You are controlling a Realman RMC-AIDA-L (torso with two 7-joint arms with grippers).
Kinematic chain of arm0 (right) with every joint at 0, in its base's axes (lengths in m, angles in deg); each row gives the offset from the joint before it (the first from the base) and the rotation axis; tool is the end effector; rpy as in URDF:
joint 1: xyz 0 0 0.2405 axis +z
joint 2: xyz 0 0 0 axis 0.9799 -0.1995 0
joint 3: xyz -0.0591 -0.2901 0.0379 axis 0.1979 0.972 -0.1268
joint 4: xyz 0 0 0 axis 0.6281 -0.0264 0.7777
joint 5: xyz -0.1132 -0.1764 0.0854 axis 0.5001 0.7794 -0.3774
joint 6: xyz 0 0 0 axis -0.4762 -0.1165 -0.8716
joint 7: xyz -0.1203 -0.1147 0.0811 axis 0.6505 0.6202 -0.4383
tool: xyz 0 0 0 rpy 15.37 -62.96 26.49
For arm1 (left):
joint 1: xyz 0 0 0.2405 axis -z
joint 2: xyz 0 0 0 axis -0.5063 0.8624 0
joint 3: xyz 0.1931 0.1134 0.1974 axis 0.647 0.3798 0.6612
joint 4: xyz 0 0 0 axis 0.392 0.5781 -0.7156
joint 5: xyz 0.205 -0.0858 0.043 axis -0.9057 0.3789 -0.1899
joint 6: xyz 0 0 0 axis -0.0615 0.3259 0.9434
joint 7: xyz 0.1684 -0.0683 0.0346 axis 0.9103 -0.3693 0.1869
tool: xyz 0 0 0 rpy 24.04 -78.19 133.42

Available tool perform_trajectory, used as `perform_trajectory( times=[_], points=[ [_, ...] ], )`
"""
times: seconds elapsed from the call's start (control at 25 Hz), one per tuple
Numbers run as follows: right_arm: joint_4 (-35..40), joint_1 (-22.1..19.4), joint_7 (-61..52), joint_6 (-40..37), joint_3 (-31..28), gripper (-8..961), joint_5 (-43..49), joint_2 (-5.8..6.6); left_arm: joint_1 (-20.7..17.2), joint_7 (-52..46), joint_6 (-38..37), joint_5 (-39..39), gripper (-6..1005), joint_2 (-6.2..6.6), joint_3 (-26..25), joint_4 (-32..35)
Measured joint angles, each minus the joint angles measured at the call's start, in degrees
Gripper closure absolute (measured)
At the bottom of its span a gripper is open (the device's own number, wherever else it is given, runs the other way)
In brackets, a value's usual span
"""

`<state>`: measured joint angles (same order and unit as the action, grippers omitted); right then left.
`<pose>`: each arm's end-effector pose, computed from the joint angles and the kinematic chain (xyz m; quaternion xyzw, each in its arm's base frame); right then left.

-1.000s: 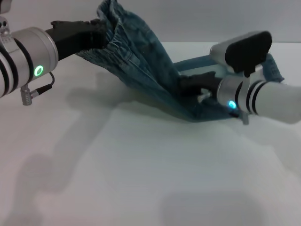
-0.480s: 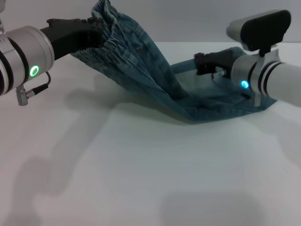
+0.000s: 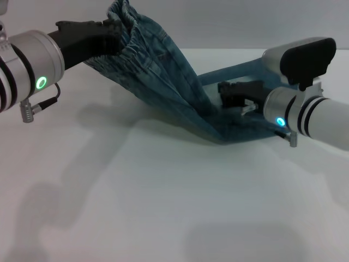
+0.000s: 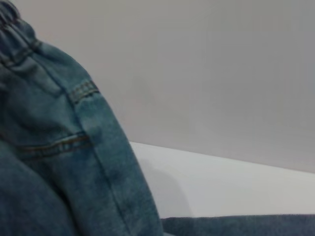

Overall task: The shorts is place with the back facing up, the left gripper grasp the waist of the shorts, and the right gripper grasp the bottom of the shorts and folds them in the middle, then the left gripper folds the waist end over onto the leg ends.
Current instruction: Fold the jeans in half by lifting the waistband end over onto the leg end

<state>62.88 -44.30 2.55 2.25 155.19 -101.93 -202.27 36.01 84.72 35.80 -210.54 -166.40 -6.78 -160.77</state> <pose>0.2555 0.4706 -0.1498 -0.8455 0.3561 0.1531 0.3672 -0.1636 0.3886 -0.0051 -0.8142 -0.3217 -0.1969 0.4414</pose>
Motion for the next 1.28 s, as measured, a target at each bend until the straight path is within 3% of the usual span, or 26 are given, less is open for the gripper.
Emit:
perform_trajectory(
  times=[0.16,0.88,1.04,1.28],
  points=[
    [0.7,0.0,-1.0,1.5,3.0,933,-1.1,-0.24,0.2,0.0,-0.2,0.1,941,-0.07,0.5,-0.4],
    [1.1,7.4,-1.6,1.3,18.1,928,-12.0,-0.29,0.0,0.0,-1.6,0.1,951,-0.07,2.4,-3.0],
    [1.6,4.7,-1.3,1.0,16.2,927,-11.8,0.12,0.0,0.0,-1.6,0.1,951,-0.07,2.4,-2.7],
    [7.8,-5.0,0.5,2.4,7.4,925,-6.2,0.53,0.0,0.0,-1.6,0.1,949,-0.06,2.1,-2.4]
  ],
)
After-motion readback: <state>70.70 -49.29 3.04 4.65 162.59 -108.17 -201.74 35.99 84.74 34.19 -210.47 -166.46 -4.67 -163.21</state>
